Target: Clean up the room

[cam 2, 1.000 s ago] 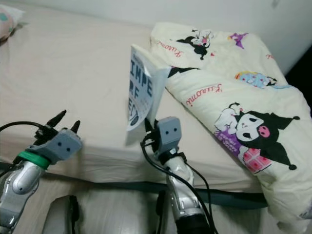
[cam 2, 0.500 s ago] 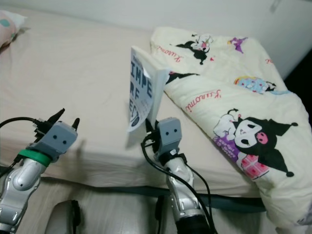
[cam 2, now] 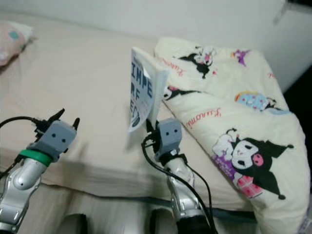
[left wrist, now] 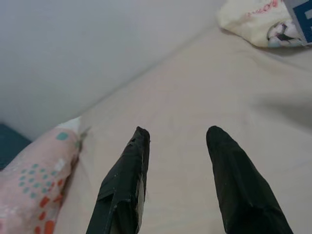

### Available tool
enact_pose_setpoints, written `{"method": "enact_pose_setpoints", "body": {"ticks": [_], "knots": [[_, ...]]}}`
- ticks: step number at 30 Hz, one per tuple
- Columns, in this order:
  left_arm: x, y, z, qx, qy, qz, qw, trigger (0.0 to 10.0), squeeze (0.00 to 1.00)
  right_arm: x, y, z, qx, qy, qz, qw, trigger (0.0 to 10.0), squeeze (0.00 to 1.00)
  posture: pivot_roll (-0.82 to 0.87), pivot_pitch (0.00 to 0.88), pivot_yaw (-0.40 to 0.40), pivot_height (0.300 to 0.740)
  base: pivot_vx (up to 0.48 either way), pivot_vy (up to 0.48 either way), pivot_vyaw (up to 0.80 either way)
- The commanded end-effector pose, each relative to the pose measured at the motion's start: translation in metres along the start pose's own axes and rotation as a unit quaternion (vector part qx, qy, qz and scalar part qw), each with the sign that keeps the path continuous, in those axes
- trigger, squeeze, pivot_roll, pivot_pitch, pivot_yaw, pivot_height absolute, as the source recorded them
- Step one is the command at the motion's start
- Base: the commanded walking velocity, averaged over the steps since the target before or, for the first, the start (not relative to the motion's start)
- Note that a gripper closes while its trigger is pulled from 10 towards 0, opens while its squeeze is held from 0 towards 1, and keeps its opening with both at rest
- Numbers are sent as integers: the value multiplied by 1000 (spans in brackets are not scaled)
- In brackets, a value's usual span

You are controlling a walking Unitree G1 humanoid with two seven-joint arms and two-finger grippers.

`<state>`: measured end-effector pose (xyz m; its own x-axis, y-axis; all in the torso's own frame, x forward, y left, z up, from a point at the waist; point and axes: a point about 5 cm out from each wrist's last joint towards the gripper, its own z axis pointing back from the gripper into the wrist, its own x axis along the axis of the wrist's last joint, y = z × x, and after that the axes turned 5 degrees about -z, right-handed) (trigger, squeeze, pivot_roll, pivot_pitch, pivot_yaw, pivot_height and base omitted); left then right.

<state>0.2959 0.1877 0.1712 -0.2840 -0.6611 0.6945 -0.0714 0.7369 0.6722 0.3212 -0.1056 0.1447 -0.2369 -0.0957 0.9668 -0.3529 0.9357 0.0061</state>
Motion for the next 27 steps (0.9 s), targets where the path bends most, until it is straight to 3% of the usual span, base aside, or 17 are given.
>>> {"method": "enact_pose_setpoints", "body": {"ticks": [1, 23, 27], "knots": [[-6, -4, 3, -8, 17, 7, 1000, 10000, 0, 1, -1, 2, -3, -6, 3, 1000, 10000, 0, 77, 58, -42, 655, 0, 0, 0], [-10, -6, 4, -9, 30, 13, 999, 10000, 0, -1, -2, 1, -10, -3, 3, 1000, 10000, 0, 80, 57, -37, 725, 0, 0, 0], [-14, -10, 6, 0, 45, 32, 998, 10000, 0, -4, -3, 2, -14, 3, 2, 1000, 10000, 0, 80, 58, -38, 740, 0, 0, 0]]}}
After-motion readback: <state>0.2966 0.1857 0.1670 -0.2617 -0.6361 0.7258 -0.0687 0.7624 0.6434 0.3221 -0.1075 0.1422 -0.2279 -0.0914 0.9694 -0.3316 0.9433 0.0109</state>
